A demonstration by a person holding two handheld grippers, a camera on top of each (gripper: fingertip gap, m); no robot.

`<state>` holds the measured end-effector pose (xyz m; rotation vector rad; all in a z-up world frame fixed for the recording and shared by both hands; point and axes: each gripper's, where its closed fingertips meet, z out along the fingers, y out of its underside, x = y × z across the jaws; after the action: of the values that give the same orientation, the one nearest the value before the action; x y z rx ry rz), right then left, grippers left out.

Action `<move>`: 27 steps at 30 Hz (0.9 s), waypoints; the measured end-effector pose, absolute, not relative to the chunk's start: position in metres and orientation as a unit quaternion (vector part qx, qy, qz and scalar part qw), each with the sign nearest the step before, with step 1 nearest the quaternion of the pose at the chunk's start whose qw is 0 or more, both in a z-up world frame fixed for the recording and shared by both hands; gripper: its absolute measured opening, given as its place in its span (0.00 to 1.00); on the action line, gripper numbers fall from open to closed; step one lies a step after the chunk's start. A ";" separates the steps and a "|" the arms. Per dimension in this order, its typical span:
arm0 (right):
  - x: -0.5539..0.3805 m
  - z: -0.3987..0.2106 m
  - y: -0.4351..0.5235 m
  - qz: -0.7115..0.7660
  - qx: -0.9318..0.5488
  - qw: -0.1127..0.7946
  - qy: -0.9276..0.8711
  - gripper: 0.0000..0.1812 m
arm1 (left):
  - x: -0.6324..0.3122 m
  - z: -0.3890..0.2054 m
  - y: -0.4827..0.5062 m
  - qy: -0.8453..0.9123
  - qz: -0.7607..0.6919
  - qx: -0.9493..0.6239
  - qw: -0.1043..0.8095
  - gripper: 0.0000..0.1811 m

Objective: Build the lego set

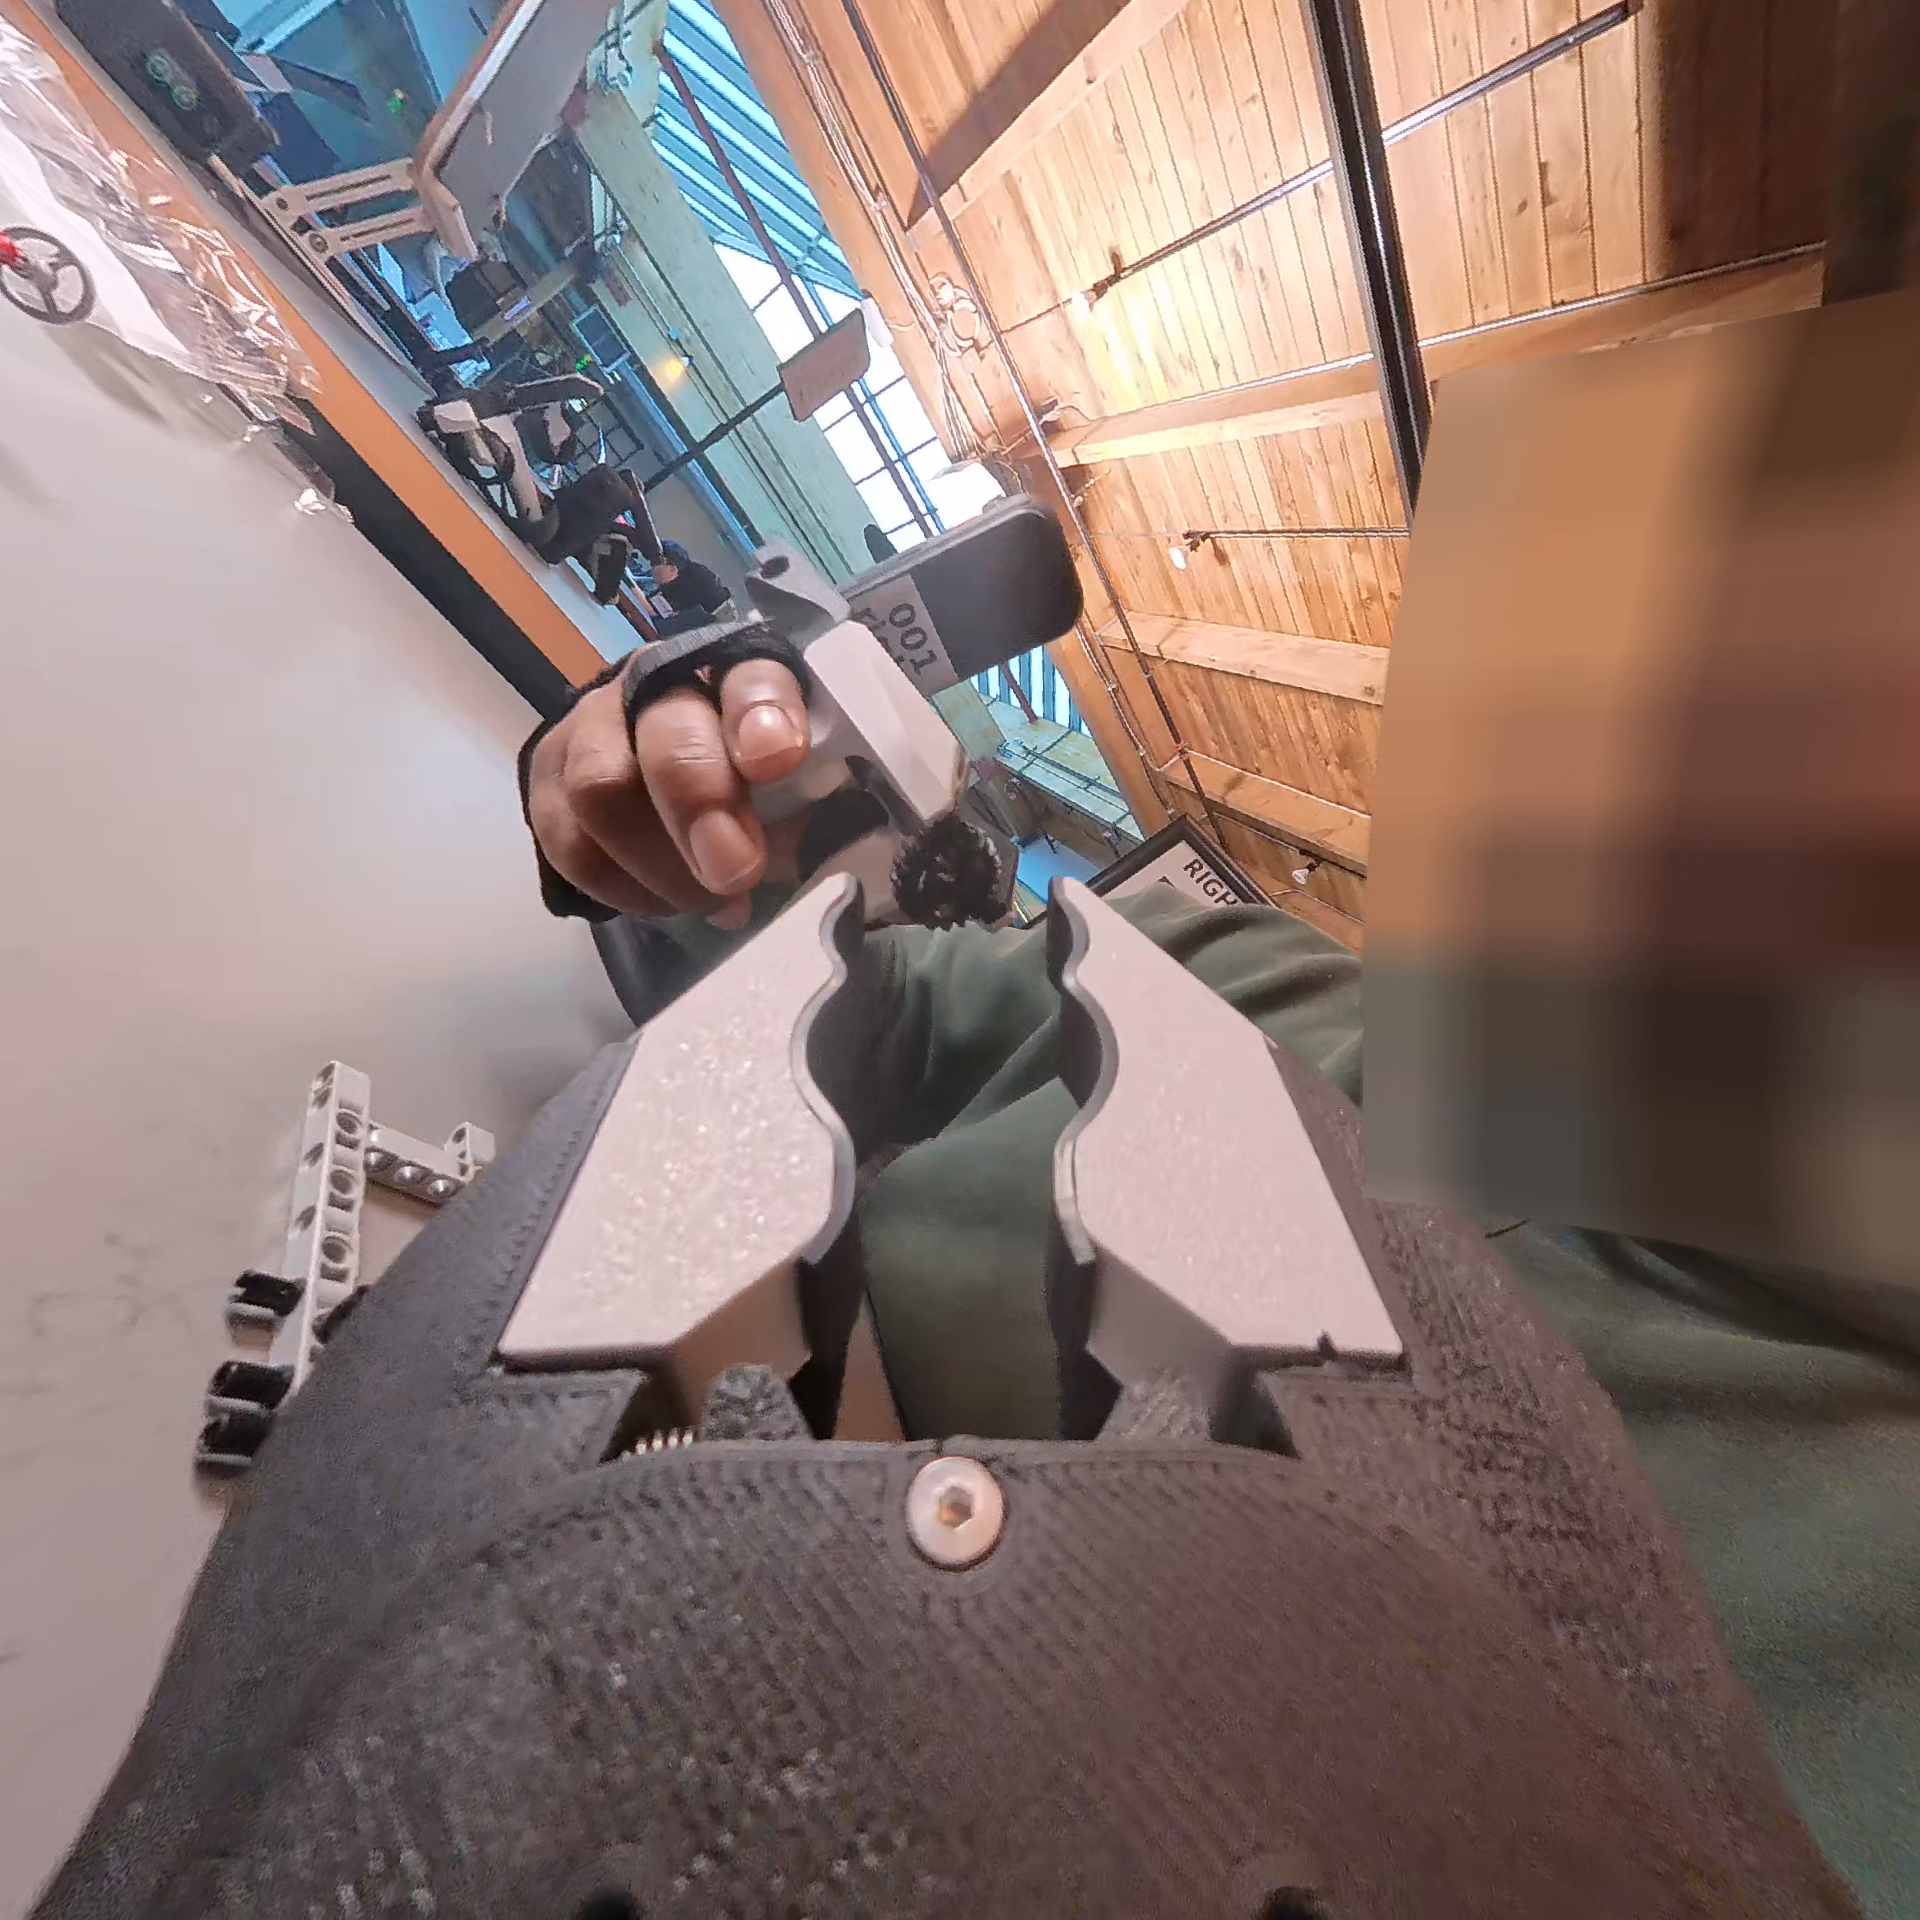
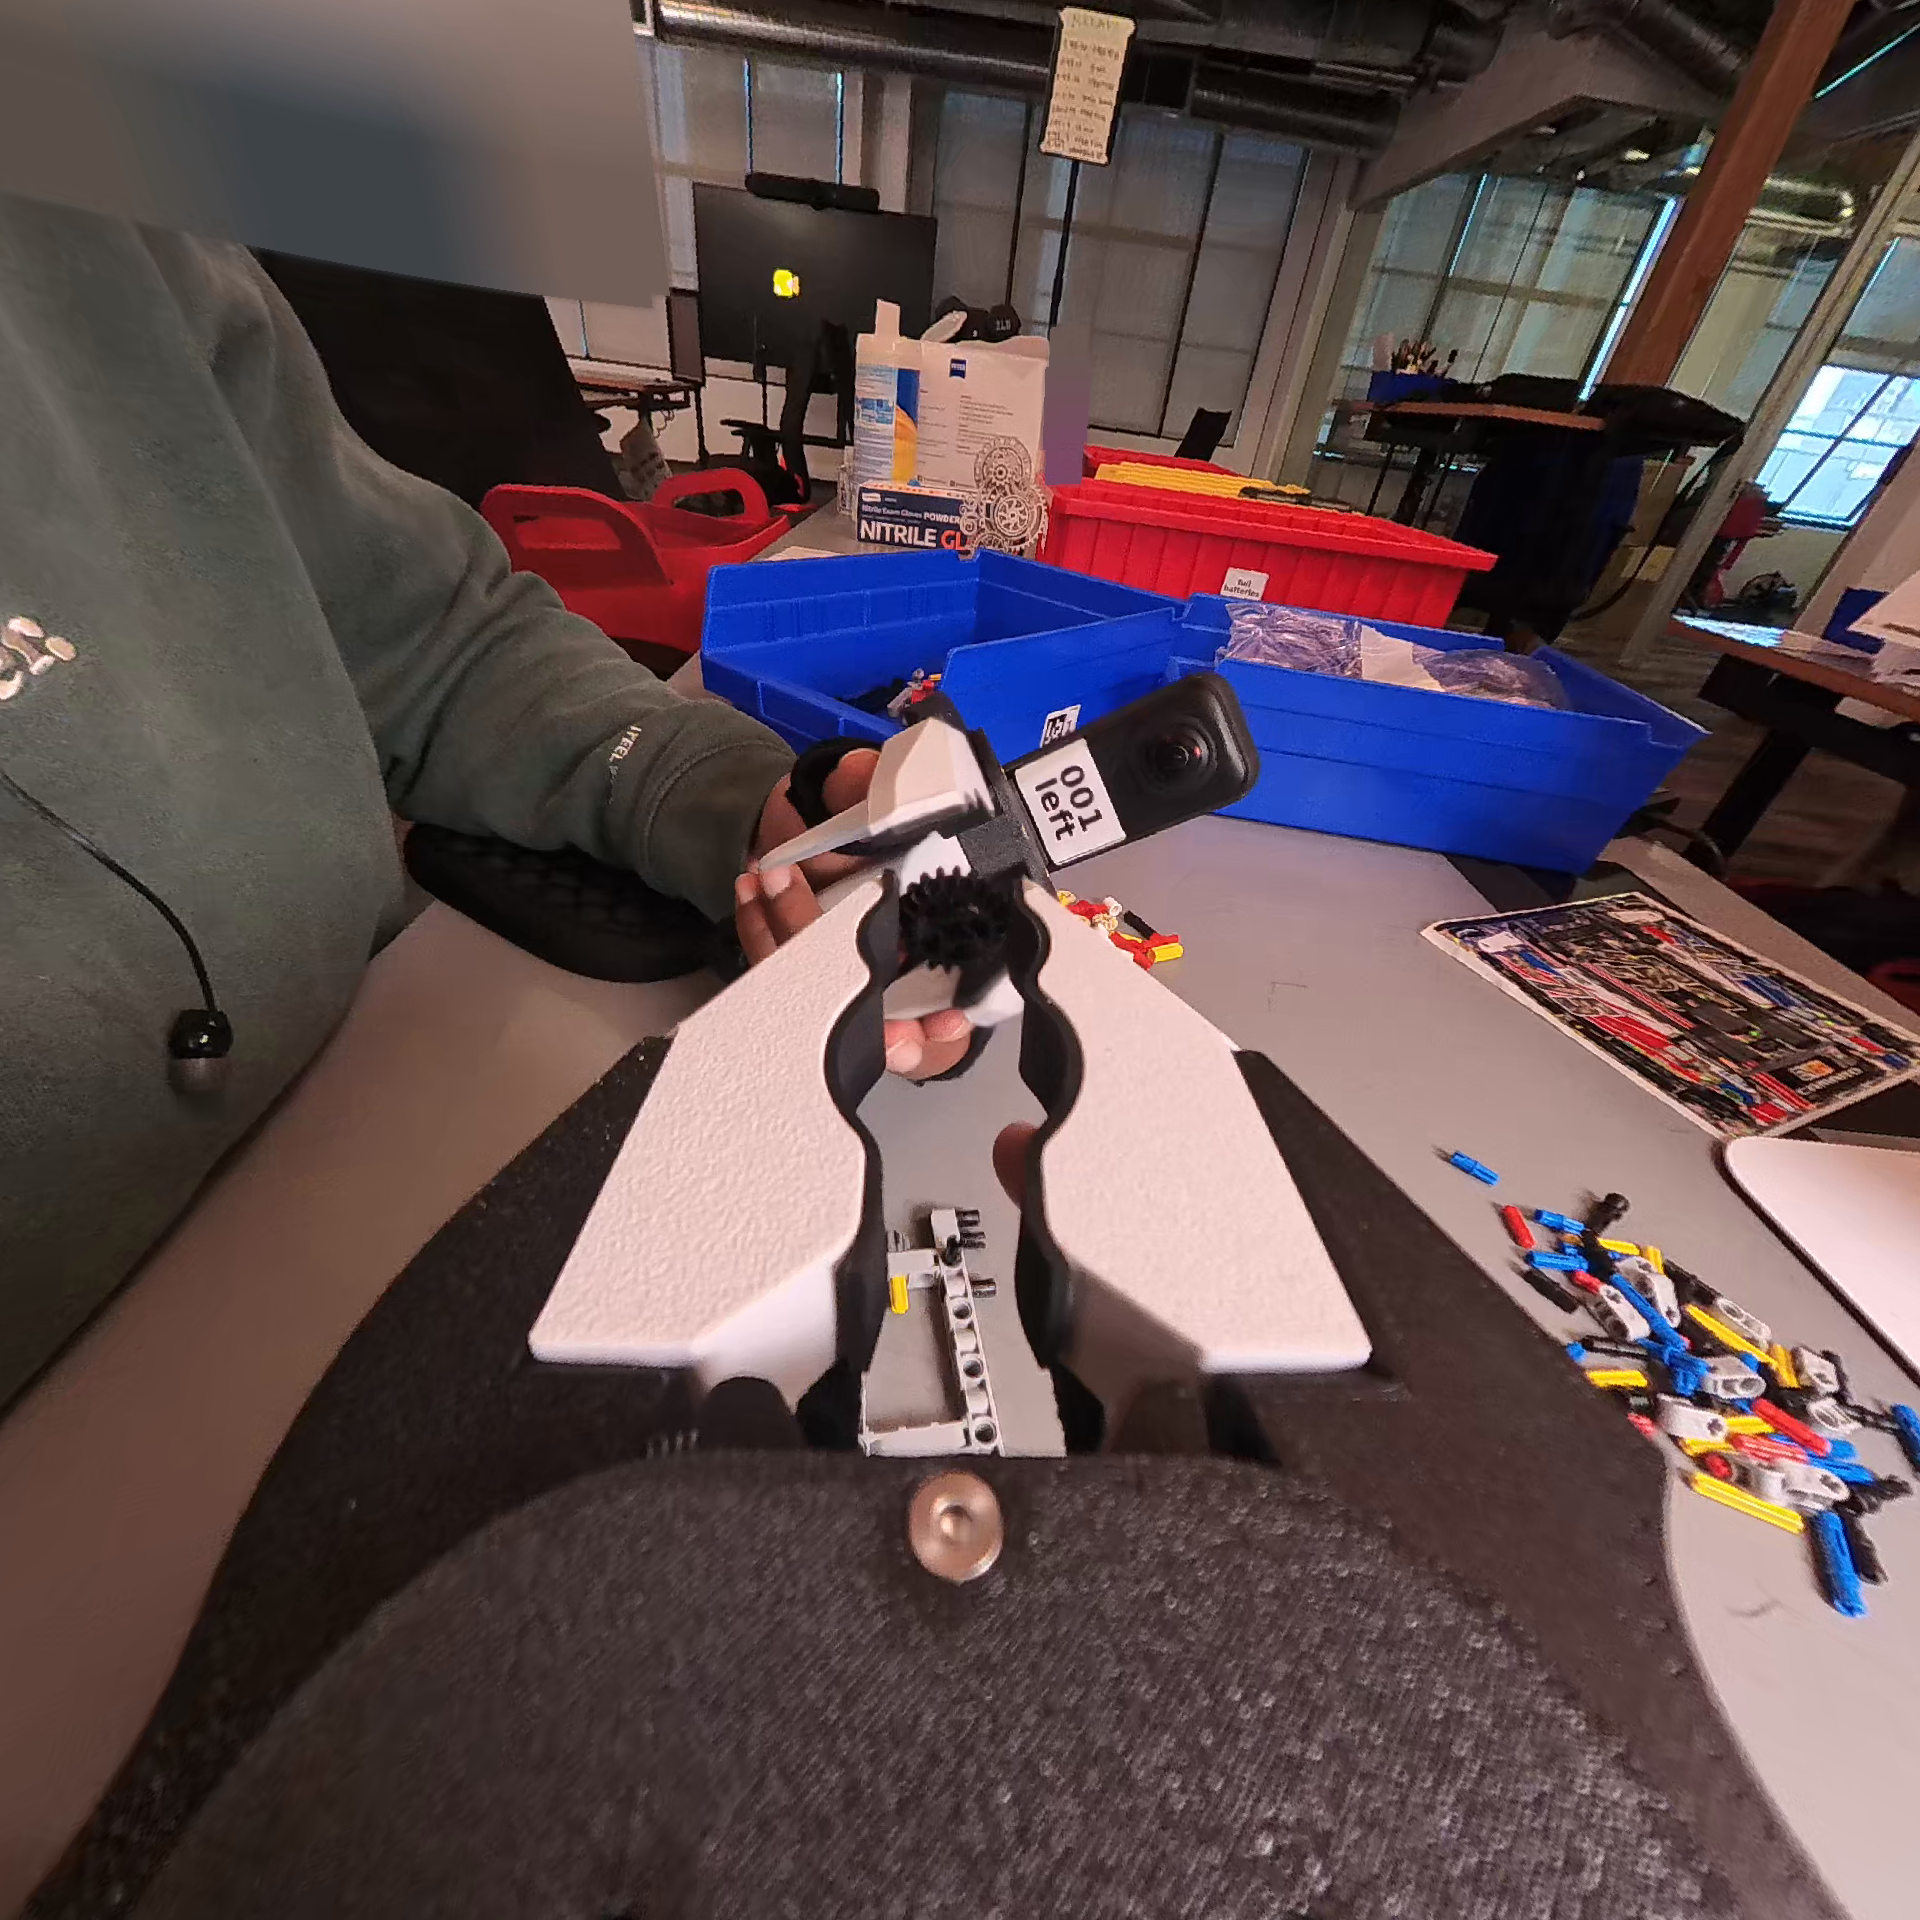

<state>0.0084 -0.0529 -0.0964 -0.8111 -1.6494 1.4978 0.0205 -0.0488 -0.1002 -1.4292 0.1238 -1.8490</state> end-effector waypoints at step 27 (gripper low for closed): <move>0.010 -0.126 -0.056 0.464 -0.298 0.402 -0.731 0.13 | 0.022 -0.121 -0.045 0.052 -0.686 -0.618 0.381 0.11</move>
<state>0.0103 -0.0563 -0.1264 -0.7537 -1.8485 1.1720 0.0215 -0.0452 -0.1206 -1.5784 0.1328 -1.7502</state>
